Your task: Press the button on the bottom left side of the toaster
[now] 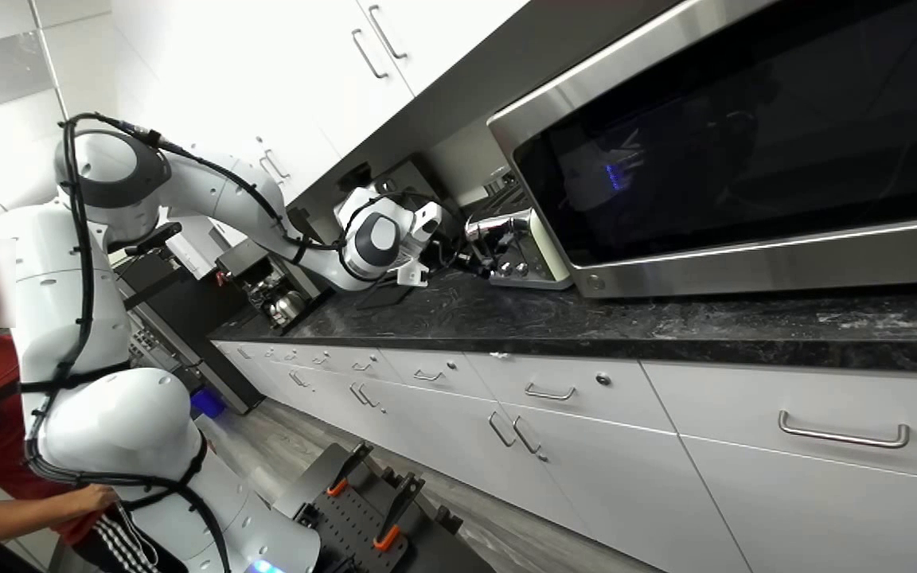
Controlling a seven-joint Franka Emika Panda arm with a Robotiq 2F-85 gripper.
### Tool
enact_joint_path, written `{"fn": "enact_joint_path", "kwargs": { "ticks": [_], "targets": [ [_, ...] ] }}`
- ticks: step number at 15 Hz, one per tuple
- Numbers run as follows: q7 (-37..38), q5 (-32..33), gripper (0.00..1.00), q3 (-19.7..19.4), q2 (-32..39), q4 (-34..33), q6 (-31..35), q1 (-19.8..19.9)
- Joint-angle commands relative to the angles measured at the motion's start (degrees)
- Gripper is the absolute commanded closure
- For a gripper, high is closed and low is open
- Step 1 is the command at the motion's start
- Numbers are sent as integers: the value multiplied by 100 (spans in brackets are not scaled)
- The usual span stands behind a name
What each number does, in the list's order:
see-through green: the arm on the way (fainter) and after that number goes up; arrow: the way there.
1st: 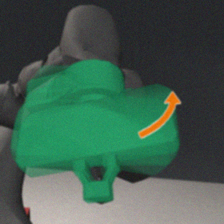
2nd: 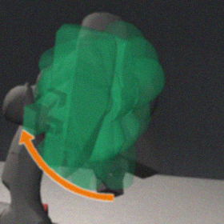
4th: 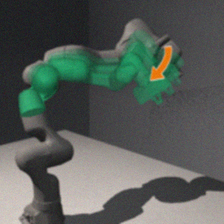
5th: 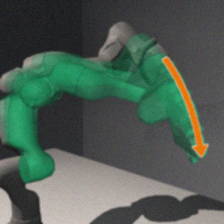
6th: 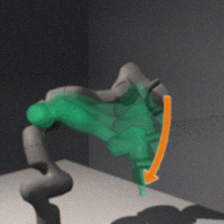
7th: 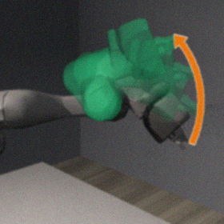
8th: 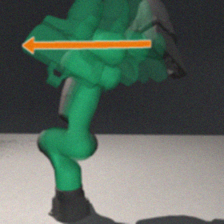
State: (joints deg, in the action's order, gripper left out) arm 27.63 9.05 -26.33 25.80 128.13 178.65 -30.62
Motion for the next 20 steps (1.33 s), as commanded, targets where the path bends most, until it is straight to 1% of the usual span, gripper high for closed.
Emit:
{"fn": "enact_joint_path", "kwargs": {
  "ticks": [1, 5, 9, 11, 13, 15, 16, 17, 19, 20],
  "targets": [
    [195, -48, 100, -224, 136, -189, -243, -222],
    [148, -53, 100, -258, 82, -176, -377, -259],
    [89, -70, 100, -175, -11, -138, -559, -174],
    [39, -109, 100, -73, -23, -144, -517, -81],
    [-104, -294, 100, 70, -12, -171, -484, 35],
    [-74, -388, 100, 88, 61, -228, -353, 41],
    [-71, -449, 100, 159, 91, -258, -241, 95],
    [-35, -472, 100, 127, 136, -293, -174, 62],
    [138, -369, 100, -120, 248, -332, 18, -155],
    [139, -354, 100, -171, 262, -344, -25, -199]
  ]
}}
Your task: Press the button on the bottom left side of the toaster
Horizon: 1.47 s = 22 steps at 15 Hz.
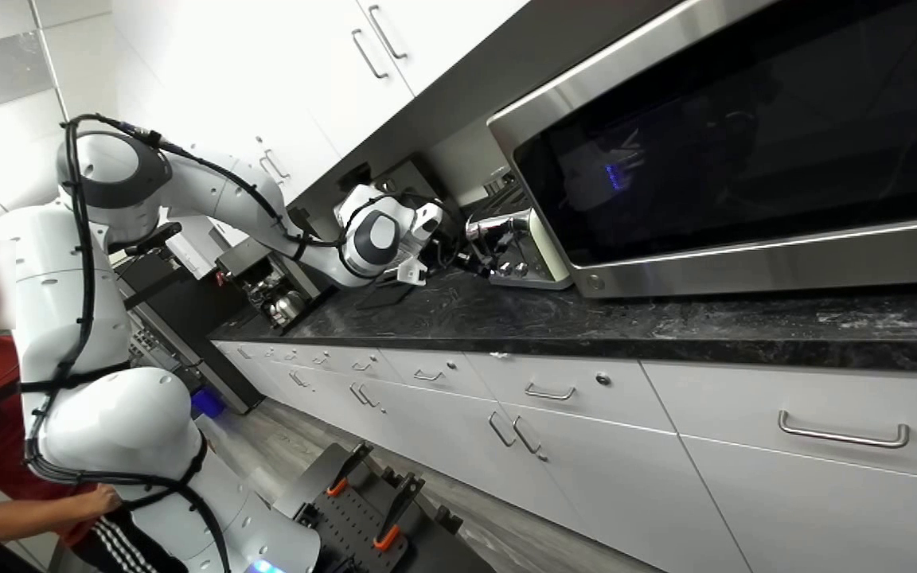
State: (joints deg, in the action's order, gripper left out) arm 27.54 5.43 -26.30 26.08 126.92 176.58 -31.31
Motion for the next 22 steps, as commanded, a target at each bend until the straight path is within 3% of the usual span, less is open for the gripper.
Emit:
{"fn": "enact_joint_path", "kwargs": {
  "ticks": [1, 11, 17, 22],
  "targets": [
    [165, 29, 100, -260, 241, -203, 178, -206],
    [-81, 93, 100, -166, -311, 133, -866, -166],
    [924, 1242, 100, -1023, -973, 860, -868, -849],
    [1414, 2312, 100, -2205, -1819, 1539, -830, -1868]
  ]
}}
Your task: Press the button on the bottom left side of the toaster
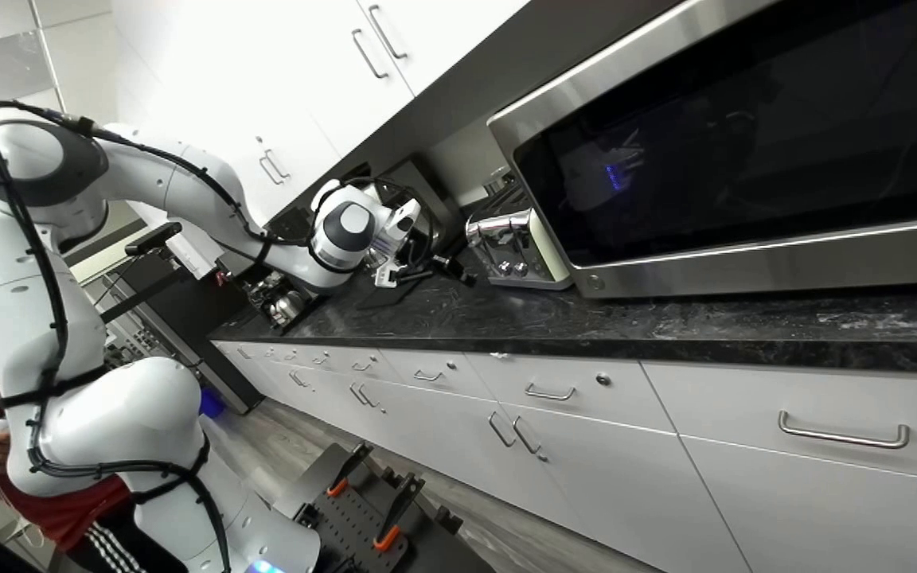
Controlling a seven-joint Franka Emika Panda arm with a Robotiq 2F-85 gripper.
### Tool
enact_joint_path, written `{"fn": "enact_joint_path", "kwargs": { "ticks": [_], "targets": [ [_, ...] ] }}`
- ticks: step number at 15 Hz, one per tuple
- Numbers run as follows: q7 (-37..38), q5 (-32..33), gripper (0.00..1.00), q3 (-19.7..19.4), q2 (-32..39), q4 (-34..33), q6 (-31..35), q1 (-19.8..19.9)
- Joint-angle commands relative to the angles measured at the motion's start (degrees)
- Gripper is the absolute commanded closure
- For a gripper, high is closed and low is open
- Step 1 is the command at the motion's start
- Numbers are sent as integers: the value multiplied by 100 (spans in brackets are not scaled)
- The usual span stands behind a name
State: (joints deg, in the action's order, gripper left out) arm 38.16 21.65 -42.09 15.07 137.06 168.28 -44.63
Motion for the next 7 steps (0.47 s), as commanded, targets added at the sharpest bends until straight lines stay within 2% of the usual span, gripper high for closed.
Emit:
{"fn": "enact_joint_path", "kwargs": {
  "ticks": [1, 4, 7],
  "targets": [
    [509, 1024, 100, -861, -885, 613, -1, -709],
    [979, 2009, 100, -1356, -1431, 794, -133, -1003],
    [1351, 2872, 100, -1467, -1877, 881, -233, -981]
  ]
}}
